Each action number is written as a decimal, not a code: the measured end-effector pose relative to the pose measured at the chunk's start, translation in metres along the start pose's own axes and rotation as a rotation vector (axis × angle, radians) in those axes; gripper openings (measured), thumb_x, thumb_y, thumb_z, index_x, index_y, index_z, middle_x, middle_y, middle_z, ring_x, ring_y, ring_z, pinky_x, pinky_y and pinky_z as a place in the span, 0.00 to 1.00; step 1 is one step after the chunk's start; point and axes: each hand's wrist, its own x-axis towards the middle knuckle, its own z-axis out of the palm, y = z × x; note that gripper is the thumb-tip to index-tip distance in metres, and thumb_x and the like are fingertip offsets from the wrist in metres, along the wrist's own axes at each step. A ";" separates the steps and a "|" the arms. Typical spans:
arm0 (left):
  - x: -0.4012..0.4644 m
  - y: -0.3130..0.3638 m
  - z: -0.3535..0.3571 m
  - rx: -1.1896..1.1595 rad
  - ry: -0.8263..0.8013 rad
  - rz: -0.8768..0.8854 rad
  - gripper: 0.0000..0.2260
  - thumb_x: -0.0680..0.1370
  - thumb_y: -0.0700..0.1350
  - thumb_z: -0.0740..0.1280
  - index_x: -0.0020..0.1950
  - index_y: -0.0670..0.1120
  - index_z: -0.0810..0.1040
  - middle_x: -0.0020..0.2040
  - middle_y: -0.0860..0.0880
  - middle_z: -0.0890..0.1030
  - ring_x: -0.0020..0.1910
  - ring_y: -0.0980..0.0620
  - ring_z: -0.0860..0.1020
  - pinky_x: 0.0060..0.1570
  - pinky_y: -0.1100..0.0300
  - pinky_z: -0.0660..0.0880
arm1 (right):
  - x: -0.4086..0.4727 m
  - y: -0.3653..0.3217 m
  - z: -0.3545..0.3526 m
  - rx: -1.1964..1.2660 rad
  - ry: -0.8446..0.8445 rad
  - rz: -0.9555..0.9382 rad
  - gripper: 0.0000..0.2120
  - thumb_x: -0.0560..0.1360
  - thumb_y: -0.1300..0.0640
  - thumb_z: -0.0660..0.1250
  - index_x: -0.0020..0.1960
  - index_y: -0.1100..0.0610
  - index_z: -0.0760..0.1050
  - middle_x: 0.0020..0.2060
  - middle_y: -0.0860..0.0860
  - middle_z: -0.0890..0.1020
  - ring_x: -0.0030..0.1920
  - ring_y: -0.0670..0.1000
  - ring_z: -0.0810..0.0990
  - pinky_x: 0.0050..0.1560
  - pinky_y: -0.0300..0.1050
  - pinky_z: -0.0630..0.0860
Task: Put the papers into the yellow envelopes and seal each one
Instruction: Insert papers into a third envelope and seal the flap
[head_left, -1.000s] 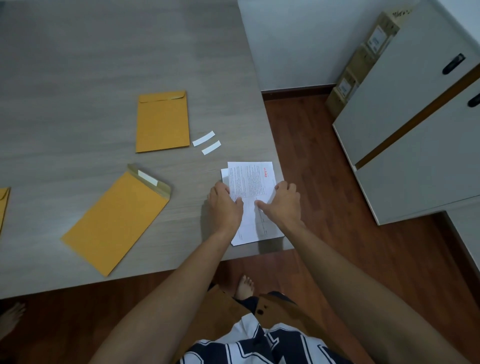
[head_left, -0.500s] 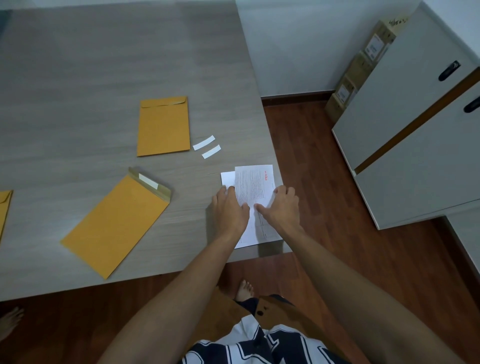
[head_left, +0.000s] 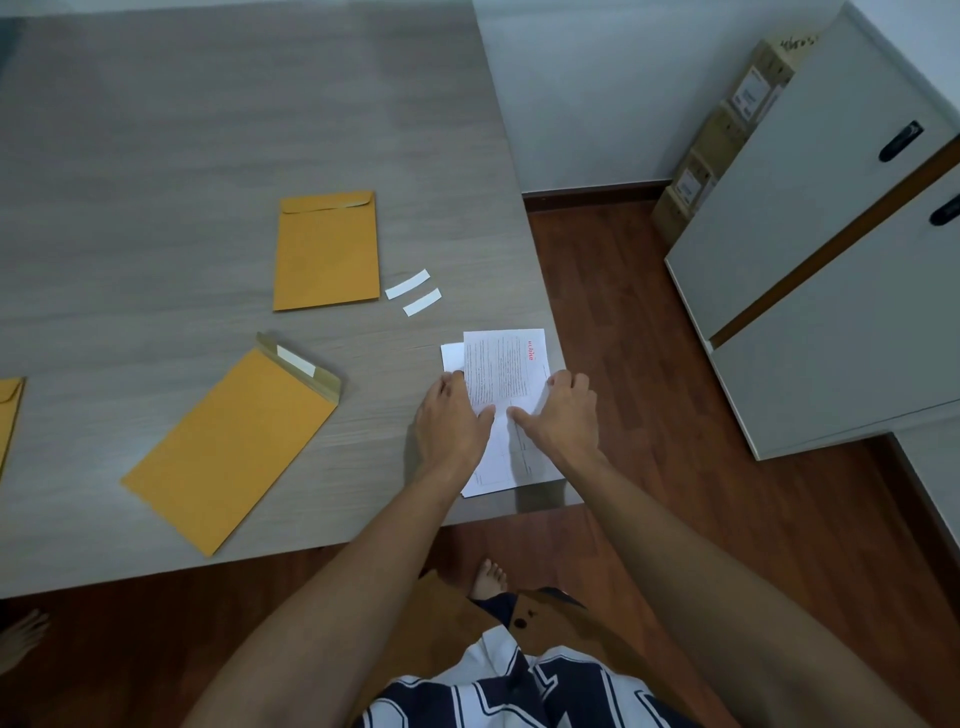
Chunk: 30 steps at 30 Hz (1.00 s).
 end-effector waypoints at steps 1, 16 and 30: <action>0.000 0.000 0.001 0.013 0.003 0.010 0.22 0.77 0.53 0.68 0.67 0.47 0.68 0.63 0.47 0.76 0.61 0.46 0.74 0.59 0.49 0.75 | 0.000 0.001 0.000 0.001 0.002 0.001 0.35 0.67 0.36 0.72 0.65 0.55 0.66 0.61 0.53 0.70 0.57 0.51 0.71 0.57 0.44 0.73; 0.001 0.003 0.005 -0.352 0.087 -0.138 0.34 0.67 0.46 0.79 0.68 0.54 0.66 0.62 0.53 0.76 0.58 0.51 0.76 0.53 0.51 0.79 | -0.001 0.003 -0.001 0.008 0.011 -0.017 0.34 0.68 0.37 0.72 0.64 0.55 0.66 0.61 0.53 0.71 0.56 0.51 0.71 0.54 0.42 0.72; 0.001 -0.017 0.000 -0.034 0.003 0.024 0.22 0.76 0.57 0.66 0.69 0.53 0.73 0.64 0.50 0.76 0.66 0.49 0.69 0.63 0.47 0.71 | -0.001 0.003 0.001 -0.009 0.012 -0.018 0.34 0.68 0.36 0.71 0.65 0.54 0.66 0.61 0.52 0.71 0.56 0.50 0.71 0.55 0.42 0.72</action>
